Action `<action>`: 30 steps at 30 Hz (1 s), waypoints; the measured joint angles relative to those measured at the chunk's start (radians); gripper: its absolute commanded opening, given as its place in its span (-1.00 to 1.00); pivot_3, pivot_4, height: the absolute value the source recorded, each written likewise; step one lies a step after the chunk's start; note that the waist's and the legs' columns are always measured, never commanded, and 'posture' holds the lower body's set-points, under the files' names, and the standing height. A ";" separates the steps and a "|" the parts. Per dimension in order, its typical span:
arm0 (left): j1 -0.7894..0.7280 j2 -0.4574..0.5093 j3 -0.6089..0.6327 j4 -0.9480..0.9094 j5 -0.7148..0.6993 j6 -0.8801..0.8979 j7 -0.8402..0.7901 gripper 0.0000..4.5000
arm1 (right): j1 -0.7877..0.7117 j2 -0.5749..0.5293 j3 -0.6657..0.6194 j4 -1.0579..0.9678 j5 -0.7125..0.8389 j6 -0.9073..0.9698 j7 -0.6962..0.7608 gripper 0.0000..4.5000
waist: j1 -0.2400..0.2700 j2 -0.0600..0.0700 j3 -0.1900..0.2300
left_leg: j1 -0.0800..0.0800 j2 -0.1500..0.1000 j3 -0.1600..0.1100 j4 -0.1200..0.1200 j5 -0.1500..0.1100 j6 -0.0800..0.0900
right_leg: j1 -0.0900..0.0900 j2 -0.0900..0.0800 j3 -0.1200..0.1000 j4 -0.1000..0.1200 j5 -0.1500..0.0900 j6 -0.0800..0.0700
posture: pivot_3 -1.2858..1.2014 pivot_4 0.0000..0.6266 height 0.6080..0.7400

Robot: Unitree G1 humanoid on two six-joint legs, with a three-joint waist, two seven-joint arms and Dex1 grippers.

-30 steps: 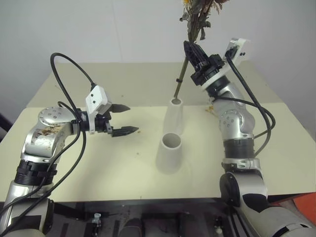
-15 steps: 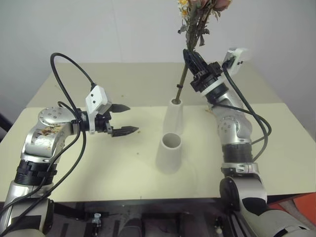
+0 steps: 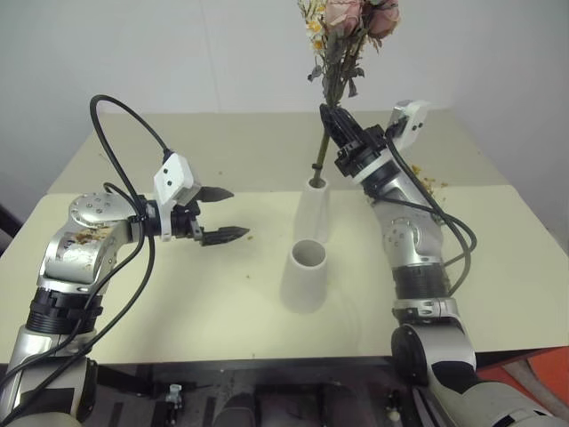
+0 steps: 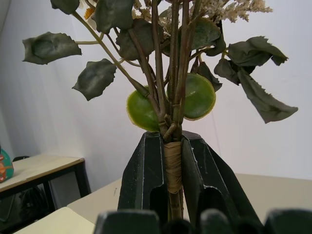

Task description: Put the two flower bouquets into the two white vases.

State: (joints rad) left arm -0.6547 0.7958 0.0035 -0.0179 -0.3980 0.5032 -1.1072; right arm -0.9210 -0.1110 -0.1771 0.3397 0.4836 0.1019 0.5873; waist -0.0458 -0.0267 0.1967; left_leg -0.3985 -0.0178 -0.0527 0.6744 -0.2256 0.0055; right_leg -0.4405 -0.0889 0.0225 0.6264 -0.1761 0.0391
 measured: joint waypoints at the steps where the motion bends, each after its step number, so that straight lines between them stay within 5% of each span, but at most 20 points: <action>1: 0.000 0.000 0.000 0.000 0.000 0.000 0.001 1.00 | 0.003 0.002 0.002 0.004 -0.003 -0.005 0.000 -0.90 | 0.000 0.000 0.000 | 0.000 0.000 0.000 0.000 0.000 0.000 | 0.000 0.000 0.000 0.000 0.000 0.000 | 0.03 -0.52 1.00; 30: 0.000 0.000 0.000 -0.005 0.000 0.000 0.007 1.00 | 0.085 0.020 0.024 0.010 -0.052 -0.058 0.000 -0.90 | 0.000 0.000 0.000 | 0.000 0.000 0.000 0.000 0.000 0.000 | 0.000 0.000 0.000 0.000 0.000 0.000 | 0.03 -0.52 1.00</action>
State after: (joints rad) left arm -0.6547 0.7956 0.0035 -0.0227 -0.3978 0.5031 -1.1003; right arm -0.8356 -0.0907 -0.1531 0.3496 0.4312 0.0434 0.5875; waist -0.0460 -0.0267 0.1967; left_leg -0.3984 -0.0178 -0.0528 0.6744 -0.2256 0.0055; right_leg -0.4405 -0.0888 0.0227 0.6265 -0.1762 0.0392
